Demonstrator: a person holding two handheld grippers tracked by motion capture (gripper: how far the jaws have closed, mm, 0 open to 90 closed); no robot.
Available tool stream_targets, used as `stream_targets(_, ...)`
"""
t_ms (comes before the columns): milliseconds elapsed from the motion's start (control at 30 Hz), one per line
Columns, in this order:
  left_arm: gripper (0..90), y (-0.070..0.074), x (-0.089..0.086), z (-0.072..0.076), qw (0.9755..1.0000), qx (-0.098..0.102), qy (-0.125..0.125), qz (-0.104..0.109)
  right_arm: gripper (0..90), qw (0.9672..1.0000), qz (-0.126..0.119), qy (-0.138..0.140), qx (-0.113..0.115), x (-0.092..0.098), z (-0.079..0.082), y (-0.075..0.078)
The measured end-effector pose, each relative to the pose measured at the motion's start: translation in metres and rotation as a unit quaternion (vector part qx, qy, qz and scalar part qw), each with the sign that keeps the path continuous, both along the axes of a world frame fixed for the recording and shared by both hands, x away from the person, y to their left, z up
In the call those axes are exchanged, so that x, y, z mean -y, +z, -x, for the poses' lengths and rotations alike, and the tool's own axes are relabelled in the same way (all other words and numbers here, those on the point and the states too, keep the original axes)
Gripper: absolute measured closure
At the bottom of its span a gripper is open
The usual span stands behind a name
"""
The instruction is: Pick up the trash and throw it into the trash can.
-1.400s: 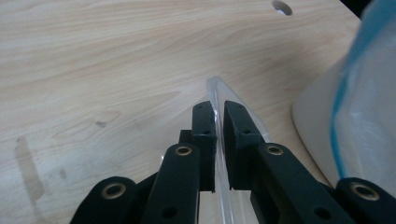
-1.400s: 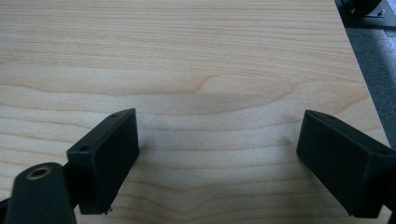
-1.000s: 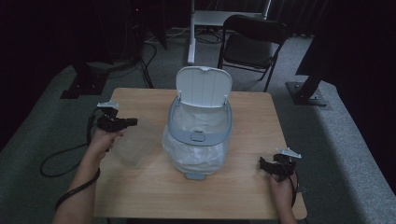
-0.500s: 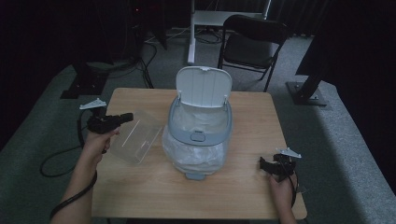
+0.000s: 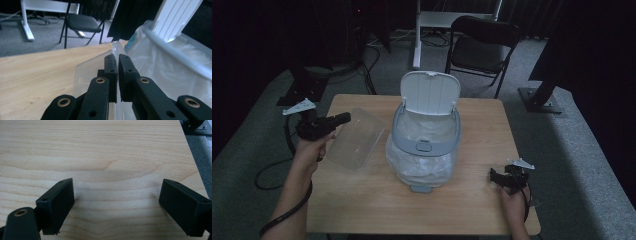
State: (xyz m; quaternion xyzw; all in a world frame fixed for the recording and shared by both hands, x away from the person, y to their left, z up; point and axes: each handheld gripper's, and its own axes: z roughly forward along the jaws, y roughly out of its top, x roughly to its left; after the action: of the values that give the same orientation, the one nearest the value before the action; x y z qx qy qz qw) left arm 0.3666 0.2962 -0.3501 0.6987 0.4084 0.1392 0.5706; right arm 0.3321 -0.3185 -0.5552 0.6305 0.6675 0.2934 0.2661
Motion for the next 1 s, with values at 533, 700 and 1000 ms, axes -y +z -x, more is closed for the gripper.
stream_targets(533, 87.9, 0.059, 0.019, 0.016, 0.9974, 0.067, -0.021, 0.014, 12.1, 1.0, 0.0, 0.0, -0.001, 0.0, 0.0, 0.0)
stream_targets(700, 87.9, 0.075, 0.028, 0.019, 0.9956, 0.087, -0.028, 0.022, 12.1, 1.0, 0.0, 0.0, -0.001, 0.0, 0.0, 0.0)
stream_targets(1000, 87.9, 0.108, 0.045, 0.02, 0.9914, 0.116, -0.051, 0.034, 12.1, 1.0, 0.0, 0.0, -0.001, 0.0, 0.0, 0.0)
